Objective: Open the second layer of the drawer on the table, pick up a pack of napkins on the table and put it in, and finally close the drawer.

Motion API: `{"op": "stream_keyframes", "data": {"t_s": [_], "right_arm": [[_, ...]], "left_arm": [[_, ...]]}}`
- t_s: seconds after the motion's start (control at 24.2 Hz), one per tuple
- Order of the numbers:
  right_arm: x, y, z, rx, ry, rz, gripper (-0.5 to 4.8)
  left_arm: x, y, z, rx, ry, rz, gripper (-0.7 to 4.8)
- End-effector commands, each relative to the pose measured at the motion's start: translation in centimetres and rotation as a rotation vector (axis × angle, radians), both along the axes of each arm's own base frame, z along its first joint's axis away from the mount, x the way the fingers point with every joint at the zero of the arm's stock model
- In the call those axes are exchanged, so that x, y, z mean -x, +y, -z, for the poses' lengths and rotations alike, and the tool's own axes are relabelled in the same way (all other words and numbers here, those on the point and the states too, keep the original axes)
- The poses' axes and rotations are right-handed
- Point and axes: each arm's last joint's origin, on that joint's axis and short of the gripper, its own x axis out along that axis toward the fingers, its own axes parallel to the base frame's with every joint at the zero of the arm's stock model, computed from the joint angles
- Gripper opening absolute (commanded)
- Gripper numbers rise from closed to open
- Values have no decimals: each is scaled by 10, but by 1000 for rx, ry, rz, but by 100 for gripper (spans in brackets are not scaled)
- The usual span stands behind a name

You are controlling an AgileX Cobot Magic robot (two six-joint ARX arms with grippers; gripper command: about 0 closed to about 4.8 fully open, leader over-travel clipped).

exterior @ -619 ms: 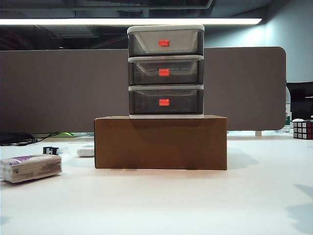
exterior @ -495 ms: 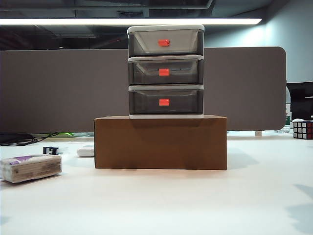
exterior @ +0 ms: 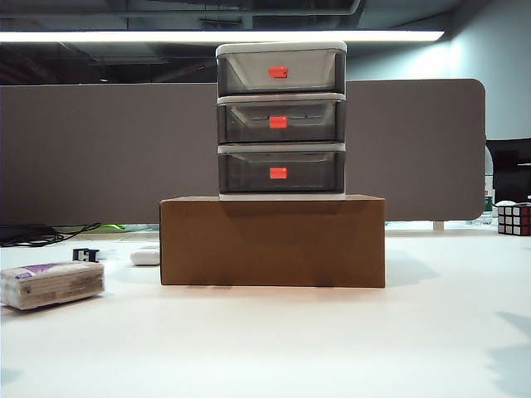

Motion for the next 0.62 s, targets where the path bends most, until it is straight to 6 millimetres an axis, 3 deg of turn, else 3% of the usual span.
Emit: {"op": "stream_keyframes", "data": {"t_s": [0.04,0.21,0.62], "right_arm": [[3,7,-10,-135,-63,-209,-5],[5,13,-15,-139,-68,-271,-5],[-1,36,-39,-127,68,-347,-5]], "left_arm": [[5,-13,-3,93,32,361,-5],[11,-26,-9,106,-17,459,-5],[29,-67,-4,142,73,384,-5]]}}
